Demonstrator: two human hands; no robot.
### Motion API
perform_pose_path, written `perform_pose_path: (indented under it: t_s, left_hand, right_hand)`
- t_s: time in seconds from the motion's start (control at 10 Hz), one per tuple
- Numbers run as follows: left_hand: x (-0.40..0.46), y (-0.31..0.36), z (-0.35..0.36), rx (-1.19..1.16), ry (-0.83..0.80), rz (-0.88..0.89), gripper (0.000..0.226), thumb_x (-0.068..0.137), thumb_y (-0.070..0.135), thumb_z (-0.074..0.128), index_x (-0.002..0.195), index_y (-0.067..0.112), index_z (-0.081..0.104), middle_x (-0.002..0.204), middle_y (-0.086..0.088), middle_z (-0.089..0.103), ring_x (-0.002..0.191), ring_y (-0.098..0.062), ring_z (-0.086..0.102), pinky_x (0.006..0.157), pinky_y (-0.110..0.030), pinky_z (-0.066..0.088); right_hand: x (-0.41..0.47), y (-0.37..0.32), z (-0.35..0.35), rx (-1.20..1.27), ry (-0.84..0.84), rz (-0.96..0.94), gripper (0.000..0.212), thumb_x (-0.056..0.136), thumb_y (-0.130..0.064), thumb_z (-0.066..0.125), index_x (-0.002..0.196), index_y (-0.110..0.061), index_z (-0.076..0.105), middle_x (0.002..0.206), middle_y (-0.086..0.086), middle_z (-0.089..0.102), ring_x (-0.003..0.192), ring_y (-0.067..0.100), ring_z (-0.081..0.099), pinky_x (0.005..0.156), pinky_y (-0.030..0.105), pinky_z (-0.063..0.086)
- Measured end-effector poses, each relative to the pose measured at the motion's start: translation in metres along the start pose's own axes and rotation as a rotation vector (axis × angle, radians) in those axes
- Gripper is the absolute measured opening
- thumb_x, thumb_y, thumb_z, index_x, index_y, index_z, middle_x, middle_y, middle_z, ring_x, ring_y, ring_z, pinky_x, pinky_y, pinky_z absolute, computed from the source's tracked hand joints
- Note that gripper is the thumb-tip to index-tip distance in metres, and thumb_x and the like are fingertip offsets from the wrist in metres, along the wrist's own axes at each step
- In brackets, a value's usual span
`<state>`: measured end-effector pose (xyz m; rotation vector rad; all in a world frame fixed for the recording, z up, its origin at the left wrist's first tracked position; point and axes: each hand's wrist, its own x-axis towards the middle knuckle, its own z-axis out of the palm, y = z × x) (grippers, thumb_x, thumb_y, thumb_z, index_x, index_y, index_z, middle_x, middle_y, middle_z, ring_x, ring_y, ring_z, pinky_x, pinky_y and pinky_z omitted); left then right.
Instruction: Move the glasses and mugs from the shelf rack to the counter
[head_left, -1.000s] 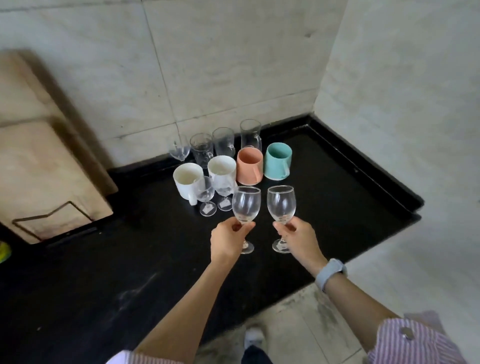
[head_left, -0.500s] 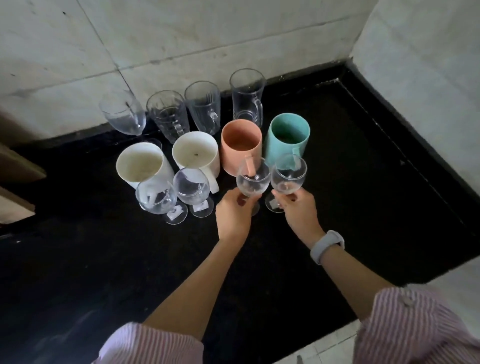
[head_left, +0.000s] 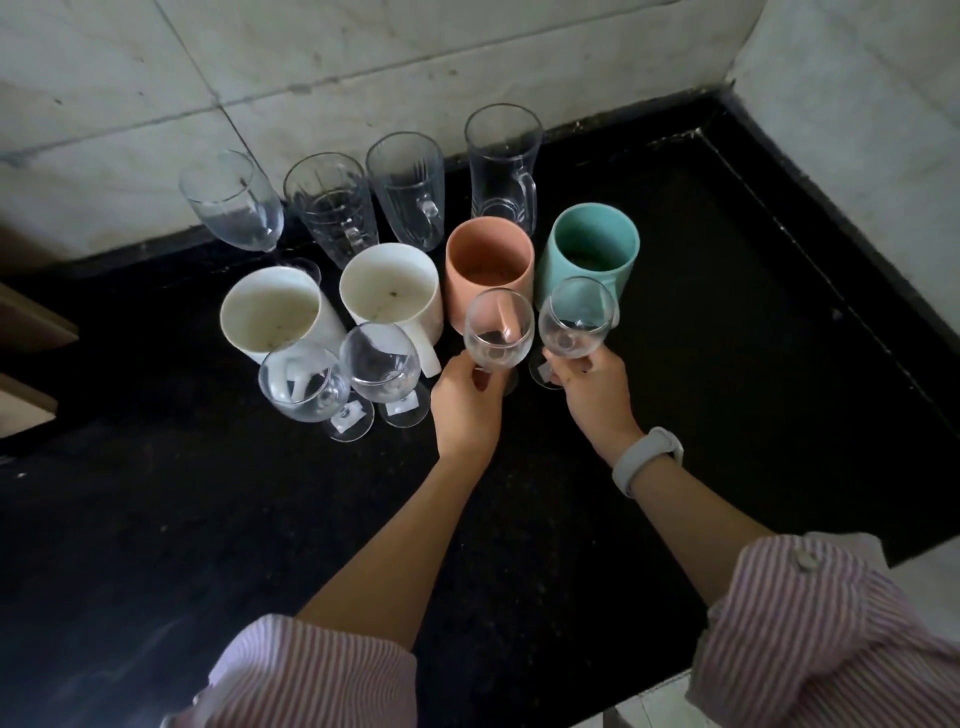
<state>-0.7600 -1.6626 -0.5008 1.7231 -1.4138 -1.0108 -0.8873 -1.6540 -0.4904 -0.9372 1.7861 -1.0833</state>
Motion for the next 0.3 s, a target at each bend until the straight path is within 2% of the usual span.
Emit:
perform_pose_path:
  t_s: [0.1,0.2,0.3]
  left_hand:
    - [-0.008,-0.001,-0.003,0.047,-0.009,0.017,0.019,0.088,0.023,0.059,0.1,0.008,0.06,0.099,-0.008,0.064,0.084,-0.017,0.06,0.072,-0.029,0.049]
    - [-0.022,-0.004,-0.009,0.103,-0.034,0.075,0.029,0.088,0.012,0.057,0.116,0.008,0.055,0.114,-0.01,0.057,0.099,-0.021,0.059,0.083,-0.035,0.051]
    - [-0.049,-0.017,-0.024,0.261,-0.059,0.21,0.035,0.088,0.011,0.056,0.122,0.007,0.052,0.124,-0.01,0.054,0.114,-0.024,0.051,0.093,-0.033,0.046]
  right_hand:
    - [-0.01,-0.005,0.001,0.004,-0.008,0.034,0.021,0.087,-0.017,0.059,0.108,-0.011,0.058,0.104,0.009,0.066,0.097,0.021,0.064,0.09,0.038,0.052]
    - [-0.021,-0.001,0.002,-0.008,-0.015,0.089,0.036,0.087,-0.019,0.059,0.122,-0.012,0.051,0.127,0.009,0.055,0.101,0.015,0.06,0.096,0.042,0.05]
    - [-0.042,-0.004,-0.005,0.012,0.025,0.207,0.051,0.088,-0.021,0.058,0.134,-0.018,0.039,0.142,0.004,0.041,0.095,0.009,0.054,0.097,0.039,0.049]
